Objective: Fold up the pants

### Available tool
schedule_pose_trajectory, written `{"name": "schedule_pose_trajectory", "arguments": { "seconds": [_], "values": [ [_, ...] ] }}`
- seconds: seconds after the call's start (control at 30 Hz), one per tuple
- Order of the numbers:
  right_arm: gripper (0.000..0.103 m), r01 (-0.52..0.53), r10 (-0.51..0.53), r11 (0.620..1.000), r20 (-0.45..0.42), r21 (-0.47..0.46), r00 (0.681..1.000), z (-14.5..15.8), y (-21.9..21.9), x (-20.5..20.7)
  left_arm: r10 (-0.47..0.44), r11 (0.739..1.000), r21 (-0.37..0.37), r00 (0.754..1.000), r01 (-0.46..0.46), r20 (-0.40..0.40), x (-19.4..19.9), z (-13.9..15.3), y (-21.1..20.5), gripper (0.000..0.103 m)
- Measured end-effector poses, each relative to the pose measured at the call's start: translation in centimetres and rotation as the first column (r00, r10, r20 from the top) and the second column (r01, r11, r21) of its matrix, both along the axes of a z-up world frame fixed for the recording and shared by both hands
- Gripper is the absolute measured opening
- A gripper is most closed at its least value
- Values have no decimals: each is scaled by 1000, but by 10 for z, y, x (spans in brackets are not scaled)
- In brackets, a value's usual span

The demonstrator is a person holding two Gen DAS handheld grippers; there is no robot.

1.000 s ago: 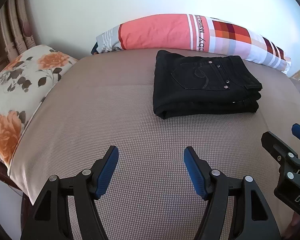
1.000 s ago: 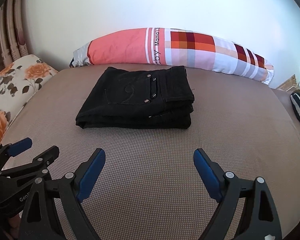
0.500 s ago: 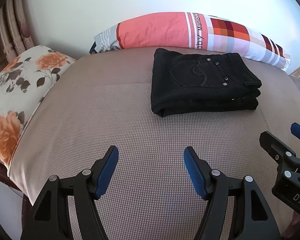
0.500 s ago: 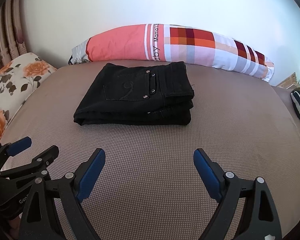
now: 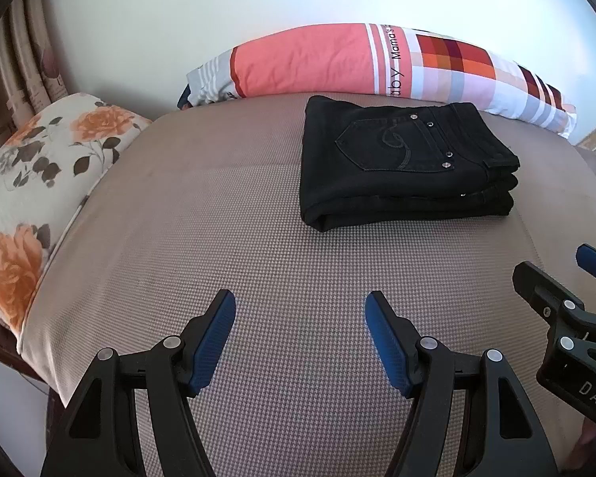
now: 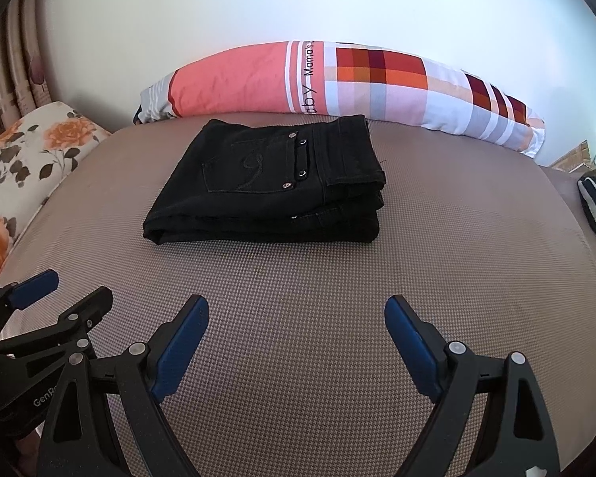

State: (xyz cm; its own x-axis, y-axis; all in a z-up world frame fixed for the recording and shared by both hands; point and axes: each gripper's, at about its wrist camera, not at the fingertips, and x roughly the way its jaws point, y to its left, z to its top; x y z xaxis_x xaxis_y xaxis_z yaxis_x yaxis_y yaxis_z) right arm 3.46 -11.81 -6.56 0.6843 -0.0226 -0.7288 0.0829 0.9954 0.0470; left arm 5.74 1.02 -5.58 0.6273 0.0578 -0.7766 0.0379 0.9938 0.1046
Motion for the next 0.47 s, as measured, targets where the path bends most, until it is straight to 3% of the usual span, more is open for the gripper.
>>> {"name": "schedule_pose_trajectory", "arguments": {
  "seconds": [0.47],
  "values": [
    [89,18,-18,1000,-1,5,1000,0,1,0,-26,1000,-11,999,25,-26,6,-2,4,68]
  ]
}}
